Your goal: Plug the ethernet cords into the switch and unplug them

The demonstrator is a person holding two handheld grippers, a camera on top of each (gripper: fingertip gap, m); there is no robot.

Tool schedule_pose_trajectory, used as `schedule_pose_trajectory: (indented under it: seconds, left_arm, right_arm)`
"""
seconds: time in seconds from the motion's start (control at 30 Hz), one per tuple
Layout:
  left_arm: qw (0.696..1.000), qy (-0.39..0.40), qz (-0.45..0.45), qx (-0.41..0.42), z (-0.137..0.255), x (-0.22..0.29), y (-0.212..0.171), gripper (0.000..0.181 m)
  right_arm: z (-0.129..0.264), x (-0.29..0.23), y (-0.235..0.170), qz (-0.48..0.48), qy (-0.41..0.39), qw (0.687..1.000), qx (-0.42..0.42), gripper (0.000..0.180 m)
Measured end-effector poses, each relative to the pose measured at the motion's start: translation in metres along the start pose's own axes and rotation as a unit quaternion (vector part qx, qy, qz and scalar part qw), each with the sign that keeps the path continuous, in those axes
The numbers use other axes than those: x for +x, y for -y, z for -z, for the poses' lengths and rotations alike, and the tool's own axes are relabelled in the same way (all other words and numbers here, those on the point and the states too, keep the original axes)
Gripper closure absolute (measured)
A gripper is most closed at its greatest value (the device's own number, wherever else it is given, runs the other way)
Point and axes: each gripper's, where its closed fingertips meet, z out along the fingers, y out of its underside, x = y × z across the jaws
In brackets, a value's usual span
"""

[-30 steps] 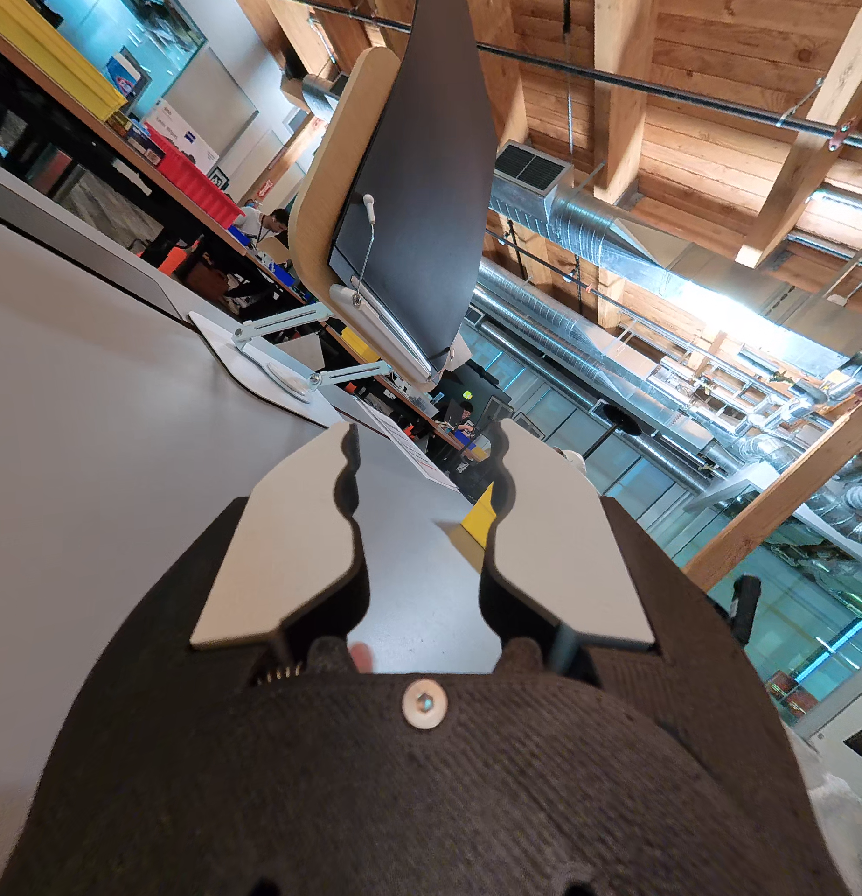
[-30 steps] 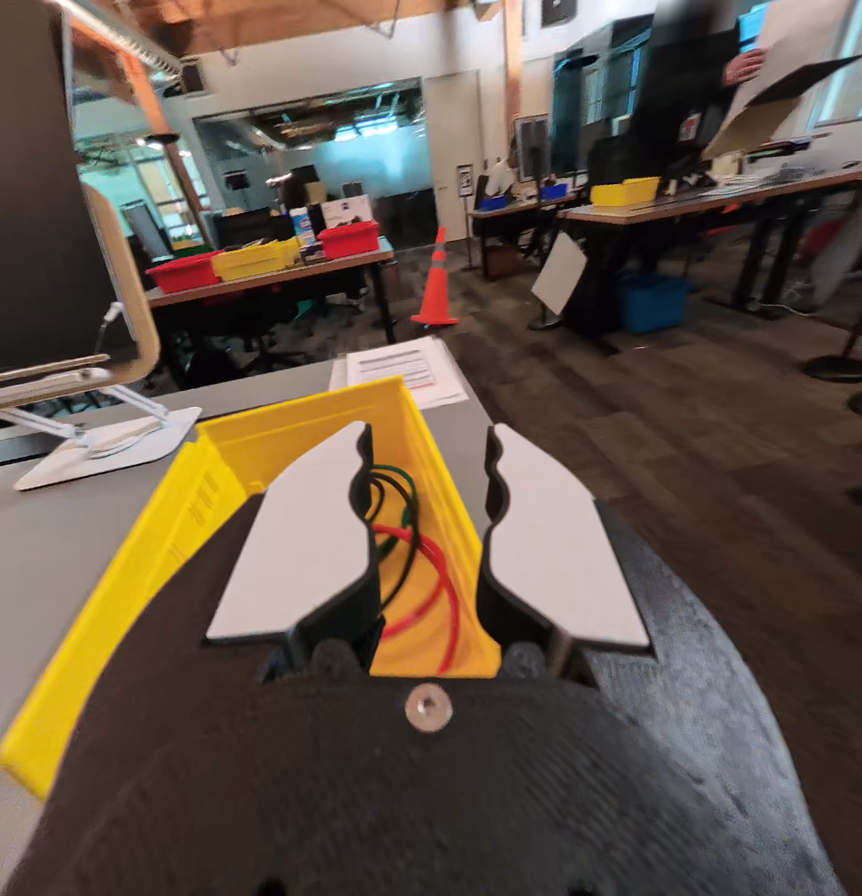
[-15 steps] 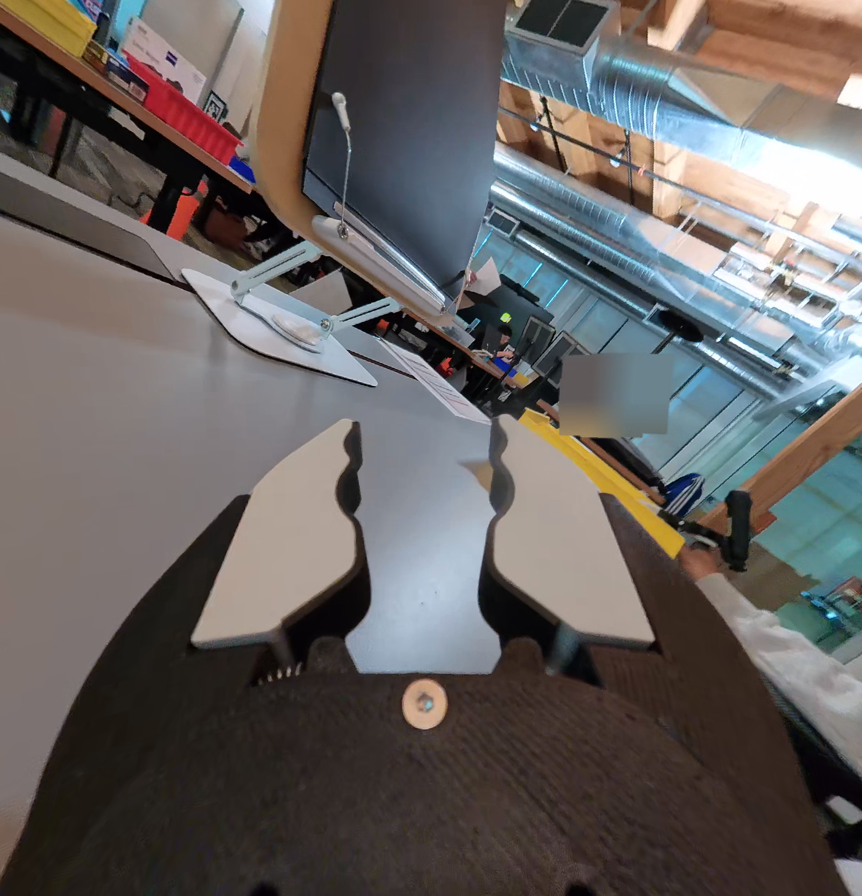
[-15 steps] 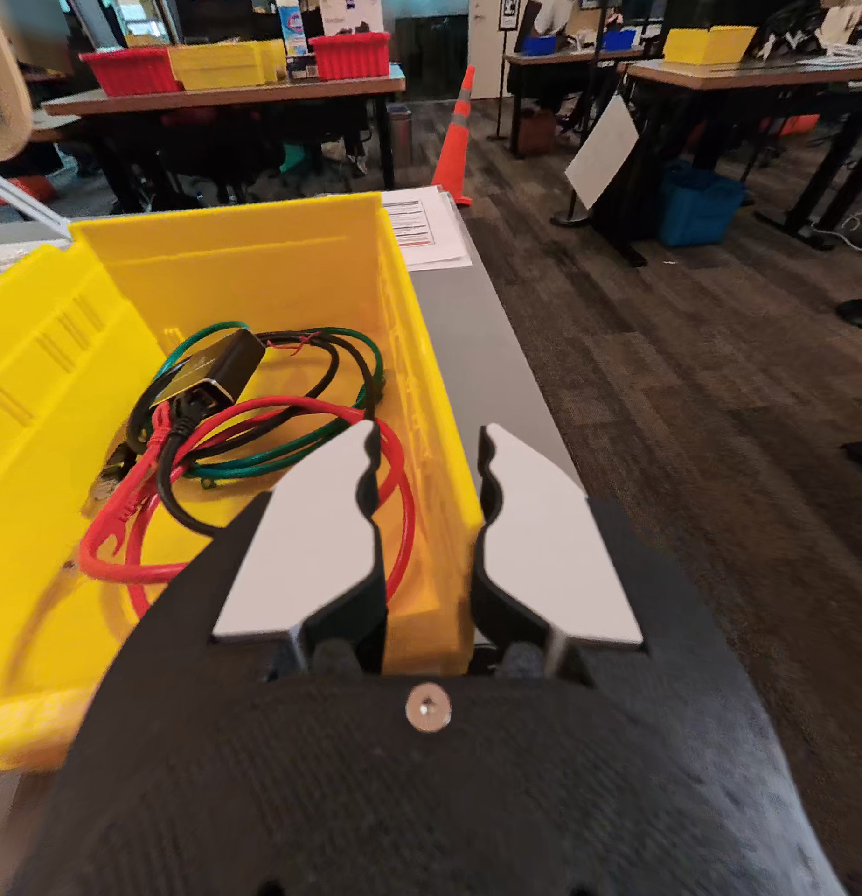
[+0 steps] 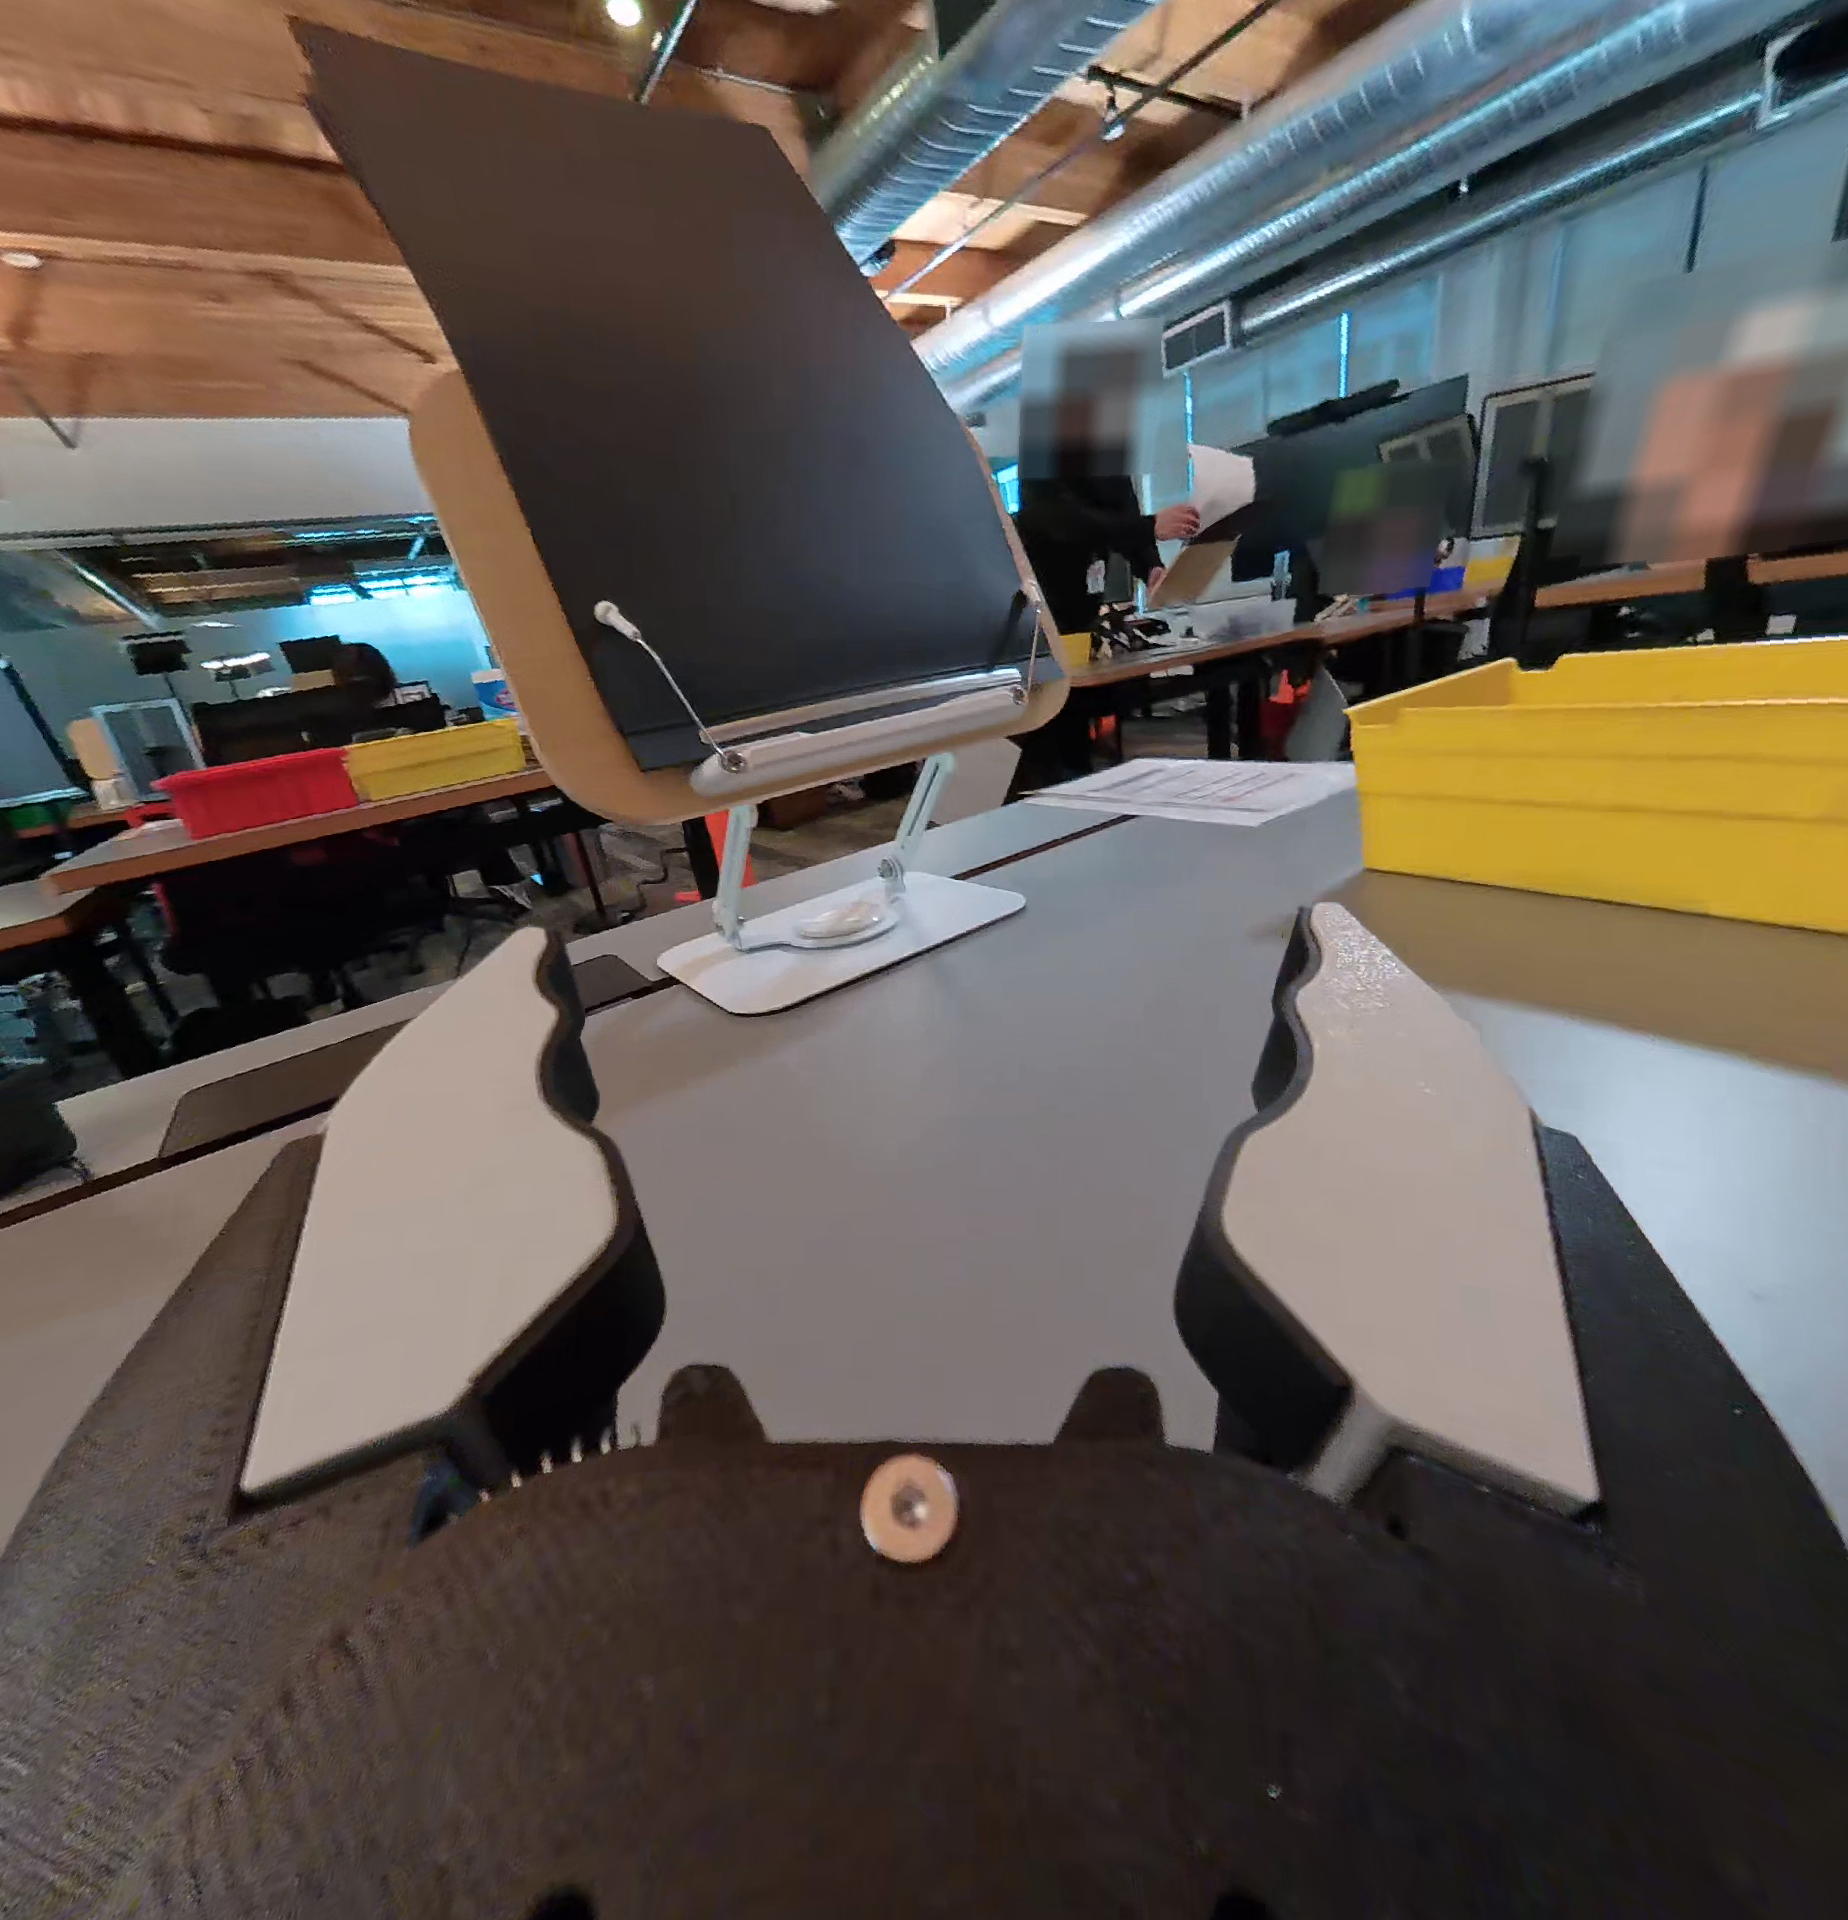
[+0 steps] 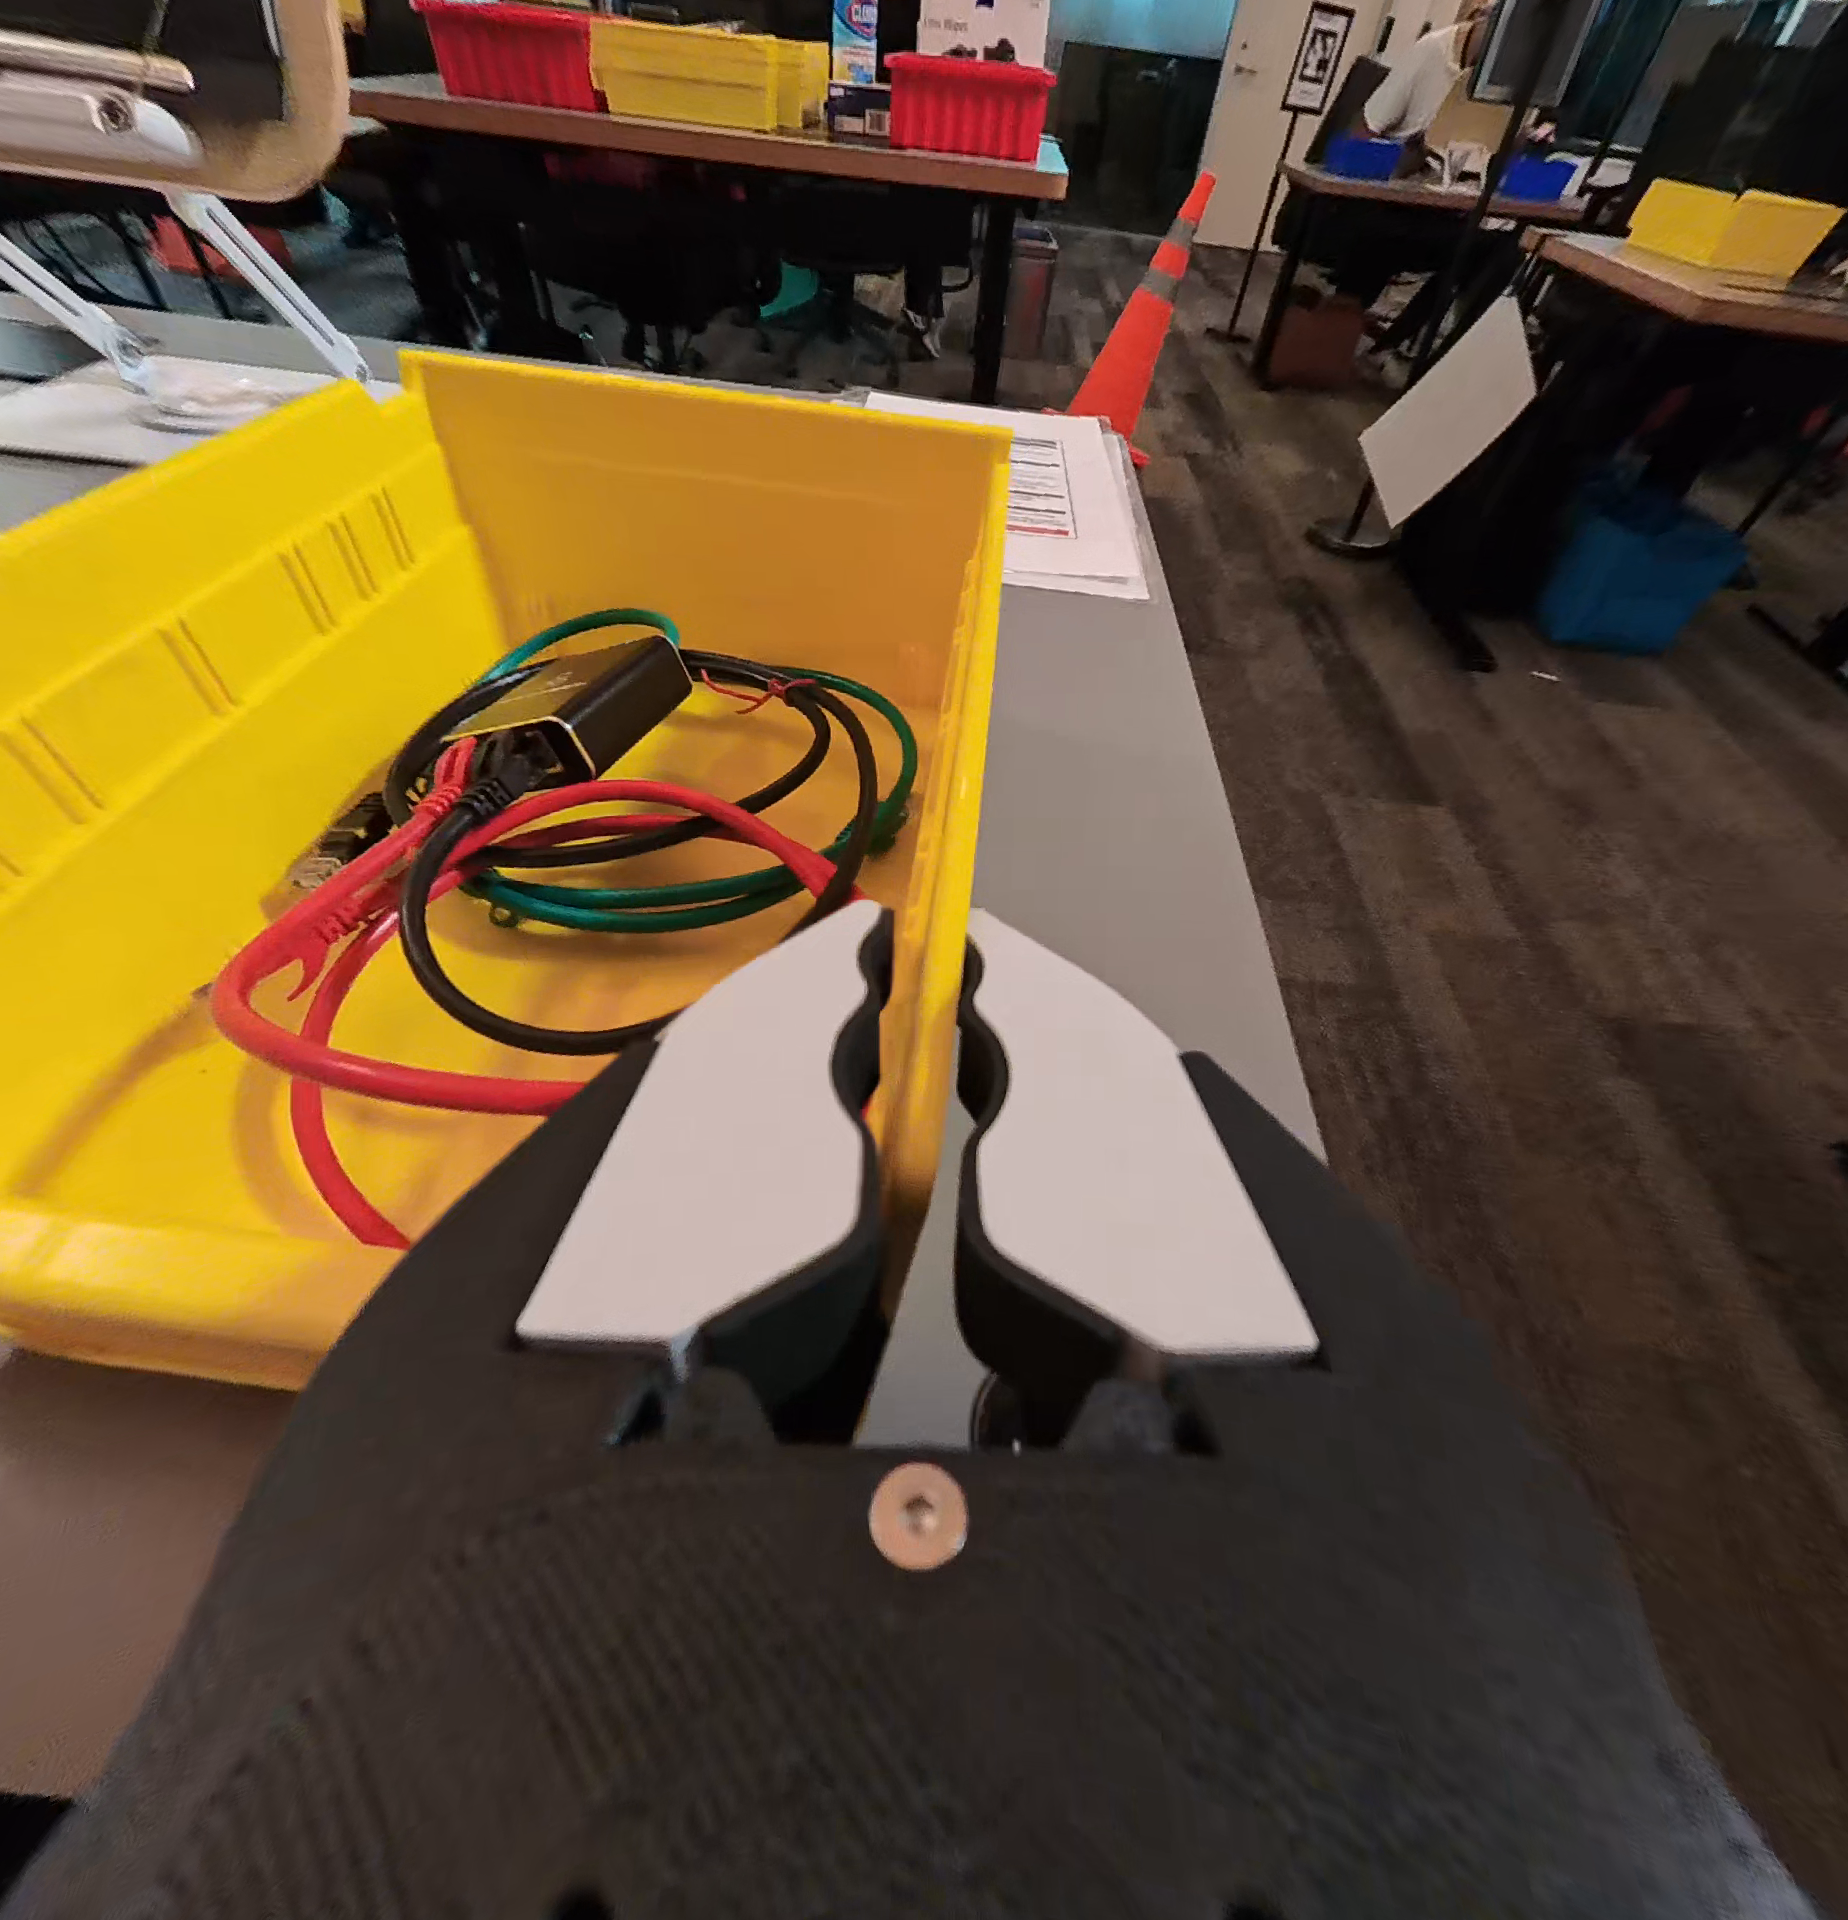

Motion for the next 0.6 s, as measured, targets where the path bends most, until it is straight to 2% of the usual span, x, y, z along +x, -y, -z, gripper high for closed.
schedule_pose_trajectory:
  seconds: [0.03,0.07,0.1,0.13,0.27,0.33,0.4,0.43,0.5,0.6]
  left_arm:
    - [1.000,-0.003,0.005,-0.004,0.000,0.001,-0.002,0.054]
    - [1.000,-0.006,0.011,-0.010,-0.001,0.001,-0.004,0.055]
    - [1.000,-0.010,0.015,-0.016,-0.002,0.002,-0.006,0.058]
    - [0.999,-0.013,0.016,-0.026,-0.002,0.002,-0.010,0.064]
    - [0.995,-0.044,-0.015,-0.089,-0.003,0.015,-0.029,0.119]
    - [0.992,-0.048,-0.058,-0.101,-0.003,0.022,-0.033,0.150]
    - [0.987,-0.055,-0.104,-0.113,-0.002,0.028,-0.037,0.174]
    - [0.984,-0.061,-0.118,-0.119,-0.002,0.031,-0.040,0.180]
    - [0.980,-0.072,-0.131,-0.130,-0.003,0.037,-0.044,0.180]
    - [0.980,-0.081,-0.121,-0.136,-0.003,0.042,-0.044,0.179]
  right_arm:
    - [-0.002,-0.001,0.001,-0.008,0.008,1.000,0.006,0.165]
    - [-0.004,0.000,0.004,-0.016,0.010,1.000,0.018,0.151]
    - [-0.008,0.000,0.007,-0.021,0.010,0.999,0.031,0.117]
    - [-0.011,-0.002,0.007,-0.025,0.016,0.999,0.030,0.105]
    - [-0.021,-0.002,-0.004,-0.012,0.005,1.000,-0.012,0.105]
    - [-0.022,0.013,-0.010,-0.008,-0.053,0.998,-0.030,0.109]
    - [-0.021,0.024,-0.014,0.011,-0.104,0.994,-0.044,0.123]
    - [-0.021,0.024,-0.014,0.023,-0.113,0.992,-0.044,0.132]
    - [-0.022,0.018,-0.013,0.034,-0.107,0.993,-0.048,0.145]
    - [-0.025,0.010,-0.014,0.002,-0.073,0.996,-0.050,0.156]
